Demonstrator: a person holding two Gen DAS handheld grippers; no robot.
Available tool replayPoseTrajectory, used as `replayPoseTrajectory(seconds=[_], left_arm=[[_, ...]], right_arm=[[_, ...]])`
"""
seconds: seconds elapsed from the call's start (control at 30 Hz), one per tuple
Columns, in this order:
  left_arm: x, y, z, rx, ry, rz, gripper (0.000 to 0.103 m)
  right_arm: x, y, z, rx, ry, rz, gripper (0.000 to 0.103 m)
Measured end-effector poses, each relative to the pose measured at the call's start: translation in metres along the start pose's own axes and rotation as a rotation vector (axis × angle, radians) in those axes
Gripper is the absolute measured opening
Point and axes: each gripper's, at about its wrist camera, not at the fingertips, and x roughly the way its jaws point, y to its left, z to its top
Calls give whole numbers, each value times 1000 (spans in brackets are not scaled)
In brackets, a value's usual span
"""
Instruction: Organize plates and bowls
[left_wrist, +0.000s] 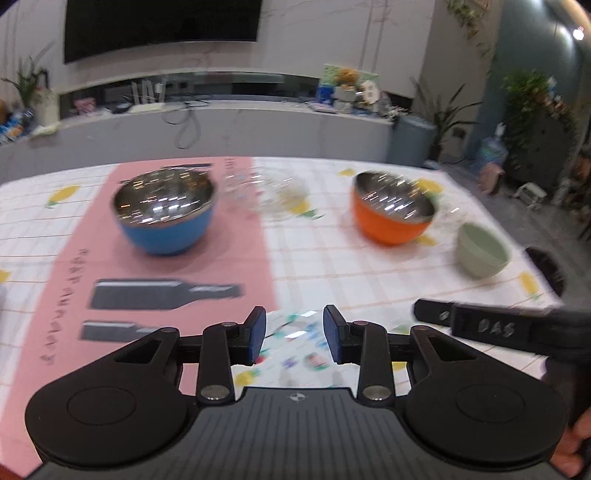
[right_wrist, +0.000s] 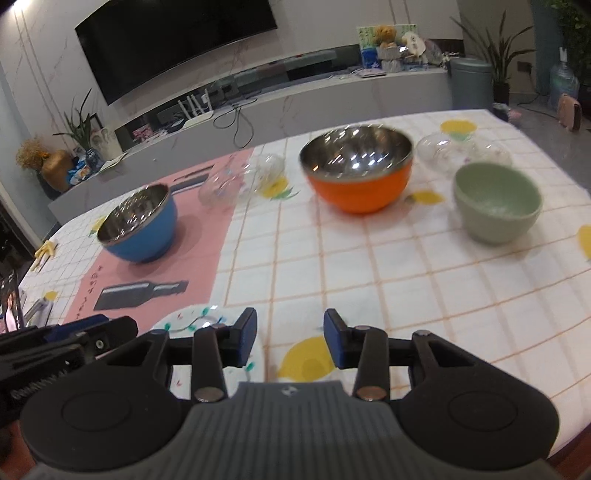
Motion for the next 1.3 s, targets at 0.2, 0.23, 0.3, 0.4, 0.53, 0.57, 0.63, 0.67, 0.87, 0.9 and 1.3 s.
replayPoseTrajectory(seconds=[0.2, 0.23, 0.3, 0.4, 0.53, 0.57, 0.63, 0.67, 0.87, 0.9, 1.3], left_arm=[[10, -25, 34, 8, -22, -111, 40], [13, -30, 40, 13, -25, -124, 40], [20, -40, 49, 20, -31, -144, 40], [33, -51, 64, 18, -40, -162, 40], [50, -57, 82, 7, -49, -192, 40], [54, -58, 86, -1, -49, -202, 40], [63, -58, 94, -11, -48, -206, 40], [67, -56, 98, -13, -50, -198, 40], [90, -29, 118, -50, -46, -105, 40], [93, -23, 122, -46, -43, -86, 40], [134, 52, 164, 15, 72, 49, 41]], right_arm=[[-14, -26, 25, 30, -37, -34, 43], [-16, -31, 29, 36, -44, -39, 44], [-17, -43, 39, 48, -59, -51, 45], [-17, -61, 53, 66, -77, -73, 45], [-14, -83, 72, 96, -106, -102, 45], [-13, -88, 77, 105, -112, -106, 45], [-9, -95, 85, 117, -119, -115, 45], [-6, -97, 89, 124, -124, -114, 45], [14, -83, 116, 118, -152, -24, 45], [20, -77, 120, 110, -152, -2, 45], [119, 12, 163, 24, -28, 192, 45]])
